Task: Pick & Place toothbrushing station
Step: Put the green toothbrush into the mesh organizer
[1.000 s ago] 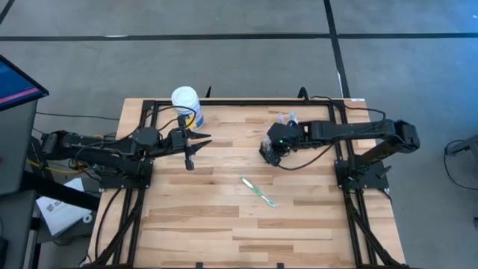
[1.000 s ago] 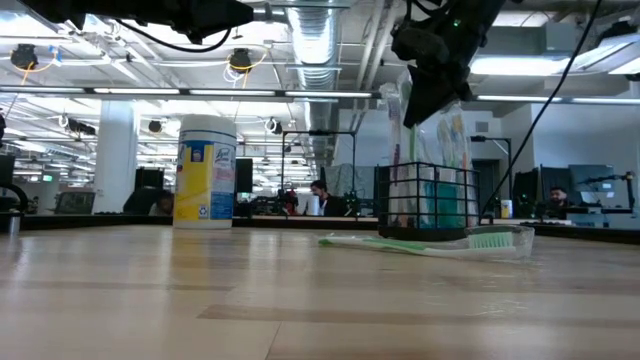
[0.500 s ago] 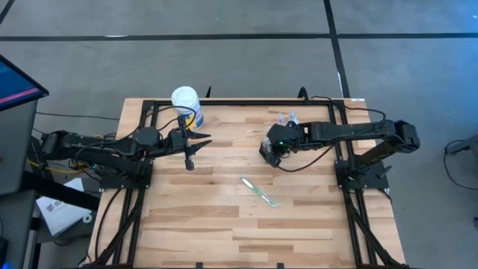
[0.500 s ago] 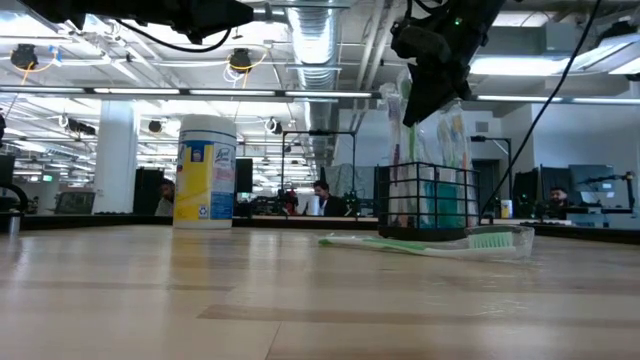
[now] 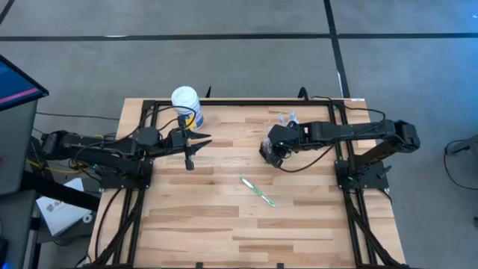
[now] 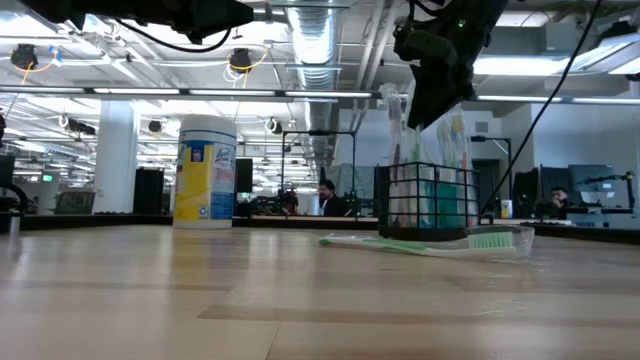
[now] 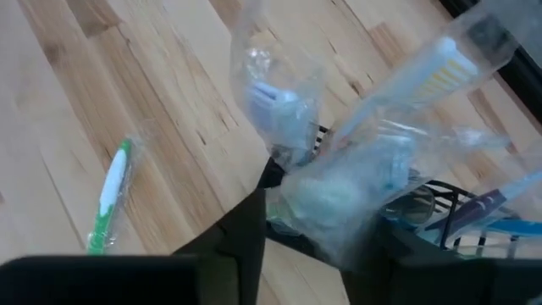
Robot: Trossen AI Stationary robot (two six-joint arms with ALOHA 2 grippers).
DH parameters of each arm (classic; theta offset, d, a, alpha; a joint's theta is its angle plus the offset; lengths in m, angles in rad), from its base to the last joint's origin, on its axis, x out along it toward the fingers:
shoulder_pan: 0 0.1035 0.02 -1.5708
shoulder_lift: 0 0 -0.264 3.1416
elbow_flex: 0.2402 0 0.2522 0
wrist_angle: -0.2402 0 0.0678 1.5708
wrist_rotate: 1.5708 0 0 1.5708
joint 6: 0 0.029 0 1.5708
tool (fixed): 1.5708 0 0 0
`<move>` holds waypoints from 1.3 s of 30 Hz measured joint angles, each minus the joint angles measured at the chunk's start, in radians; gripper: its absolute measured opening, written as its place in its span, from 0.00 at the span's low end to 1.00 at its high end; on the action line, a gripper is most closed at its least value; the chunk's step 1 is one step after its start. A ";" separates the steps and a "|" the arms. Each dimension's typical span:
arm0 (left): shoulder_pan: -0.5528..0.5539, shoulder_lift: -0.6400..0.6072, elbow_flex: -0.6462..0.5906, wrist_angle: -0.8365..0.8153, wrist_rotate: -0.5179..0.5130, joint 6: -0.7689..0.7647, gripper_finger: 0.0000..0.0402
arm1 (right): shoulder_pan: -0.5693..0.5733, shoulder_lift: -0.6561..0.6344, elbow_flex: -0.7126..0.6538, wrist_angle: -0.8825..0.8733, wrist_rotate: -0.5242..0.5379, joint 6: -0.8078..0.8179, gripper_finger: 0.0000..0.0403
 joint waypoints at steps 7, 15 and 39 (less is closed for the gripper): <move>0.000 0.000 0.000 0.000 0.000 0.000 0.17 | 0.000 -0.011 0.000 -0.003 0.001 -0.011 0.40; 0.000 0.000 0.000 0.000 0.000 0.000 0.17 | 0.000 -0.062 0.000 -0.008 0.001 -0.017 0.44; 0.000 0.204 0.012 0.021 0.375 0.088 0.17 | 0.094 -0.203 0.000 -0.136 -0.005 0.081 0.40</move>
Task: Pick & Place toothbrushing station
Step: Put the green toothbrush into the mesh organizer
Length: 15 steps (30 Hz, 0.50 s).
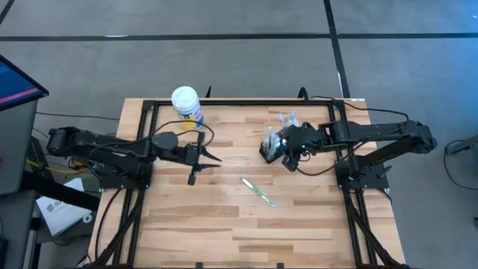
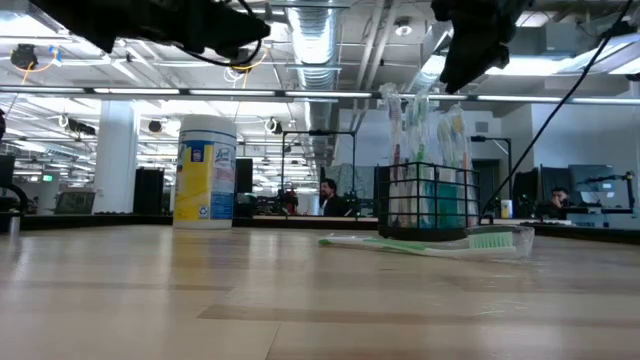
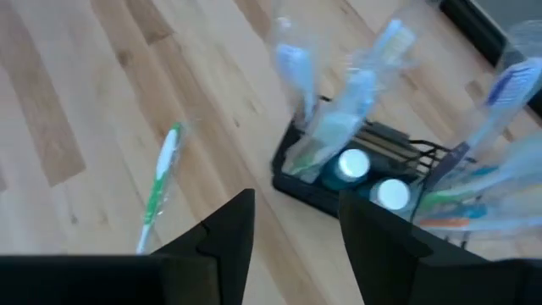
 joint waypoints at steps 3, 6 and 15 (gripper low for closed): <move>0.000 0.063 0.026 0.005 0.025 0.001 0.17 | 0.031 -0.002 0.000 -0.005 0.000 0.032 0.40; 0.000 0.136 0.053 0.004 0.059 0.005 0.17 | 0.062 -0.002 0.000 -0.012 0.000 0.049 0.39; -0.004 0.390 0.138 0.005 0.127 0.064 0.17 | 0.142 -0.002 0.000 -0.019 0.001 0.094 0.35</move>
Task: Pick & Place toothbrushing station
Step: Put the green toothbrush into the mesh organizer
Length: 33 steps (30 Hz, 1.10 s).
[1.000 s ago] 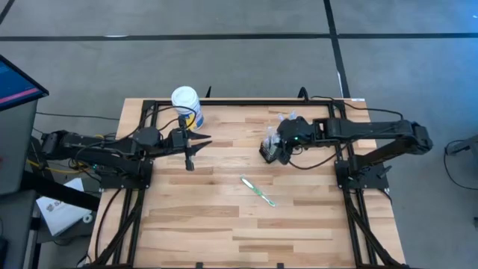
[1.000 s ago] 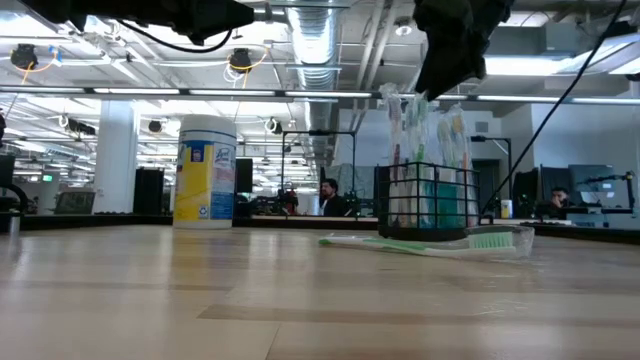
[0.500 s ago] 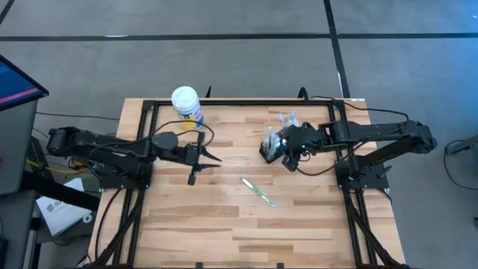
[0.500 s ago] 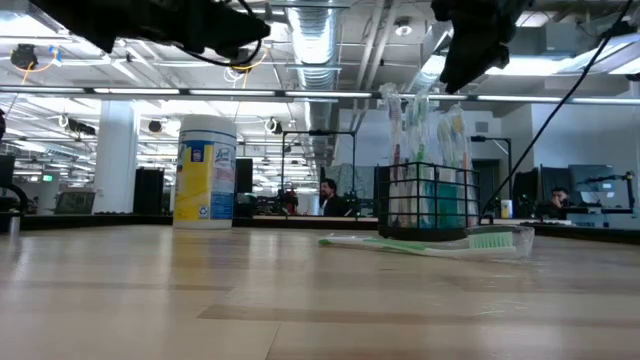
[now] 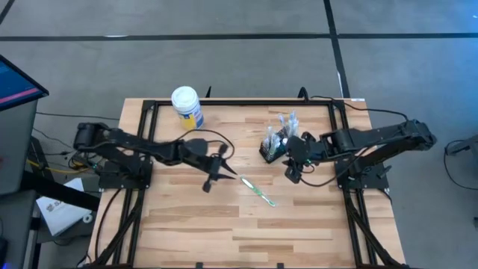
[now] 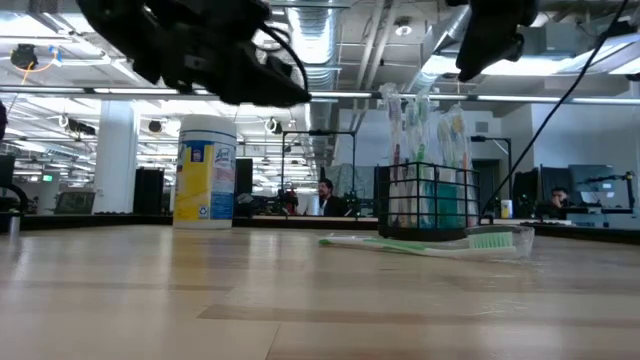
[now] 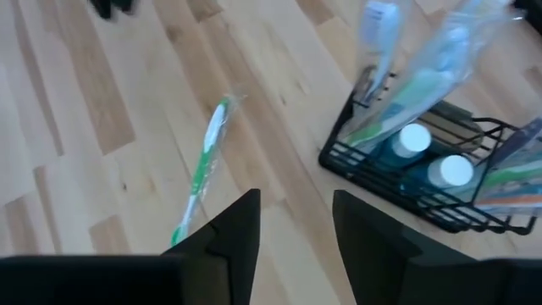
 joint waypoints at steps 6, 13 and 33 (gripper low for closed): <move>-0.022 0.172 0.086 -0.002 0.002 0.015 0.17 | 0.036 0.012 0.000 0.003 0.003 0.033 0.32; -0.053 0.290 0.184 -0.069 -0.001 0.015 0.17 | 0.063 0.059 0.000 0.009 0.022 0.031 0.32; -0.108 0.448 0.339 -0.220 -0.171 0.112 0.35 | 0.081 0.156 0.000 0.048 0.024 0.006 0.32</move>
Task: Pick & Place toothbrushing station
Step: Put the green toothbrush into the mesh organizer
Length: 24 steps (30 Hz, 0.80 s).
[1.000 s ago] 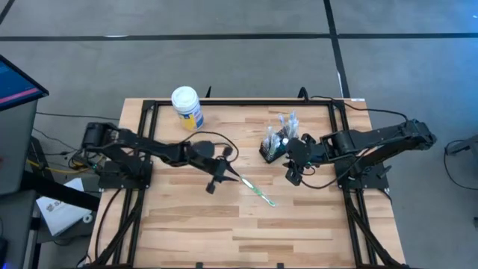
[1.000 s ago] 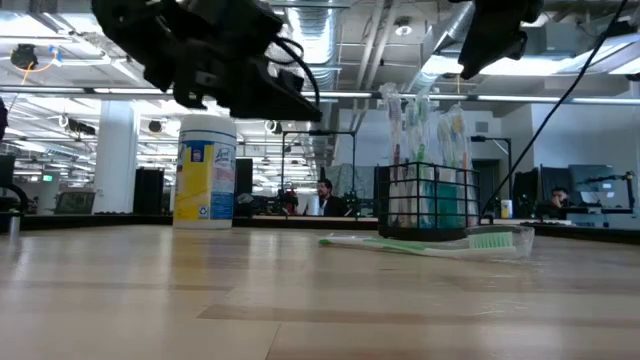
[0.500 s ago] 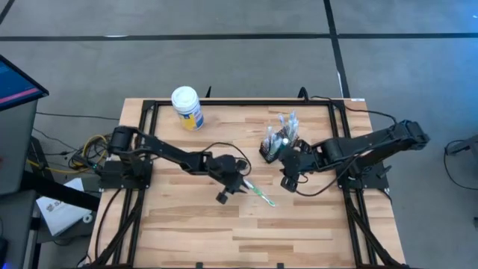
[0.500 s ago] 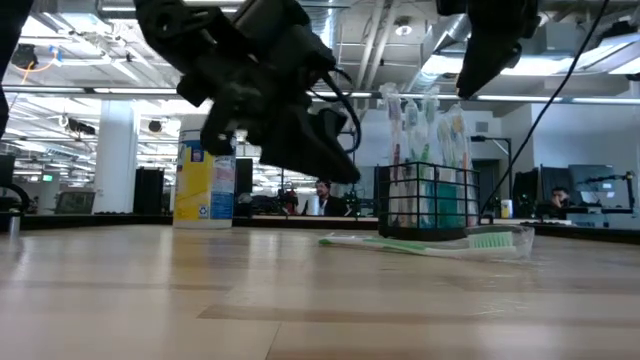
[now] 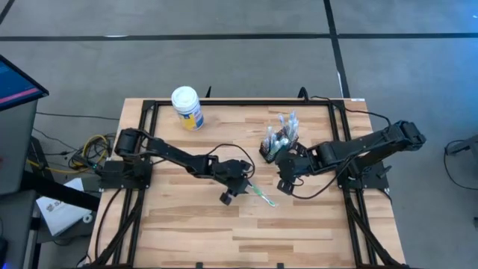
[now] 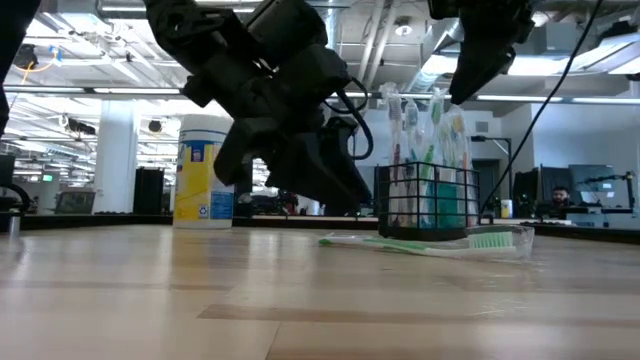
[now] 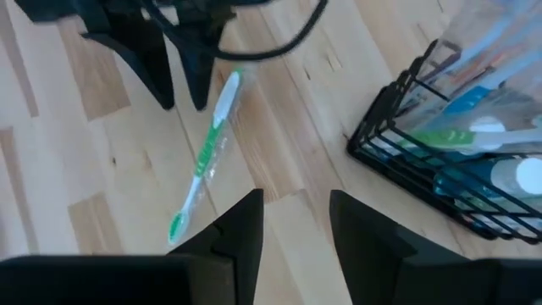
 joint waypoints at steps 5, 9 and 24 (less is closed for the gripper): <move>0.004 0.028 0.002 -0.004 -0.001 0.040 0.36 | 0.006 0.000 0.000 0.014 0.000 0.023 0.31; 0.014 0.040 0.007 -0.001 0.000 0.042 0.36 | 0.006 0.000 0.000 0.072 0.001 0.023 0.31; 0.034 0.056 0.007 0.002 0.000 0.042 0.36 | 0.006 0.000 0.000 0.163 0.010 0.008 0.32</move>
